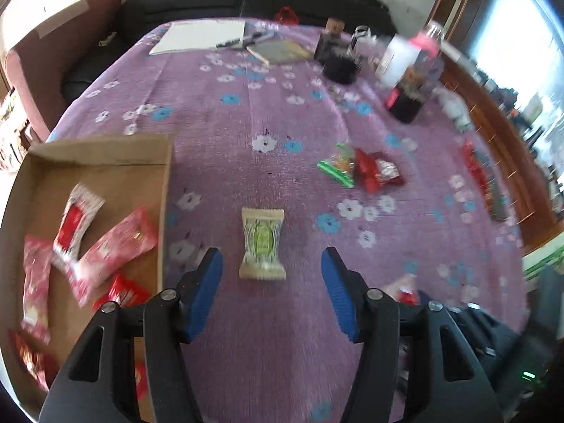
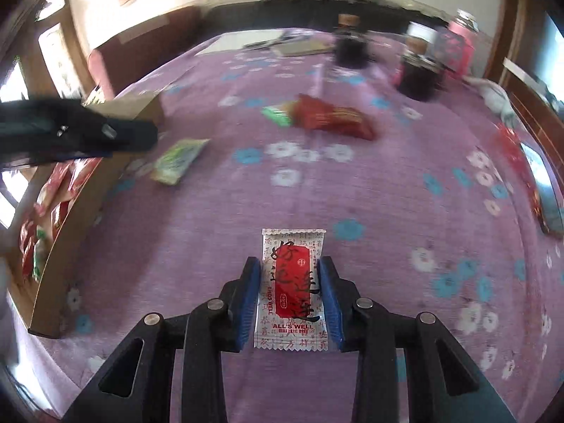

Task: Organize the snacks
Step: 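Grasp a white-and-red sauce packet with the right gripper while the left grasps a green-and-white candy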

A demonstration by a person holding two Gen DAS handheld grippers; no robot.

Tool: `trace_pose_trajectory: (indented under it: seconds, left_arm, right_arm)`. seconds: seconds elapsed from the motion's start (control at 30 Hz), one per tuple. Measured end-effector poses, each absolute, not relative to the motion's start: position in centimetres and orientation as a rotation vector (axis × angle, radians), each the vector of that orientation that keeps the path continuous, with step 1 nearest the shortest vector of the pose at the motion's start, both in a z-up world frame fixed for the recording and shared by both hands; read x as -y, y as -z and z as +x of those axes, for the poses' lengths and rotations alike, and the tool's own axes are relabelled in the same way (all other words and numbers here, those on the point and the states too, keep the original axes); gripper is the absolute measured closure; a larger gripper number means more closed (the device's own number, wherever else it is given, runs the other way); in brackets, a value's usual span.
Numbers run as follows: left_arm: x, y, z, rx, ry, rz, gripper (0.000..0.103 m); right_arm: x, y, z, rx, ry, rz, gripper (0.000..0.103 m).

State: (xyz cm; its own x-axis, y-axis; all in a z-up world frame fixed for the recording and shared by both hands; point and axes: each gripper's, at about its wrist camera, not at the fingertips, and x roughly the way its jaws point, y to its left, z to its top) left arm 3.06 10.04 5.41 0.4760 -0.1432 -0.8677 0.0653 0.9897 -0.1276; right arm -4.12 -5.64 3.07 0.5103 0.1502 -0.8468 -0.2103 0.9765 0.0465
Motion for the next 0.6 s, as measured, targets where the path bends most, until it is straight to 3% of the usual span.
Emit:
trace_pose_trajectory:
  seconds: [0.47, 0.6]
  left_arm:
    - [-8.5, -1.9, 5.3, -1.117, 0.046, 0.034, 0.046]
    - [-8.2, -1.8, 5.3, -1.103, 0.055, 0.055, 0.05]
  right_arm:
    - [6.4, -3.0, -4.2, -0.985, -0.227, -0.055, 0.067]
    - [6.2, -2.9, -4.2, -0.984, -0.224, -0.071, 0.057]
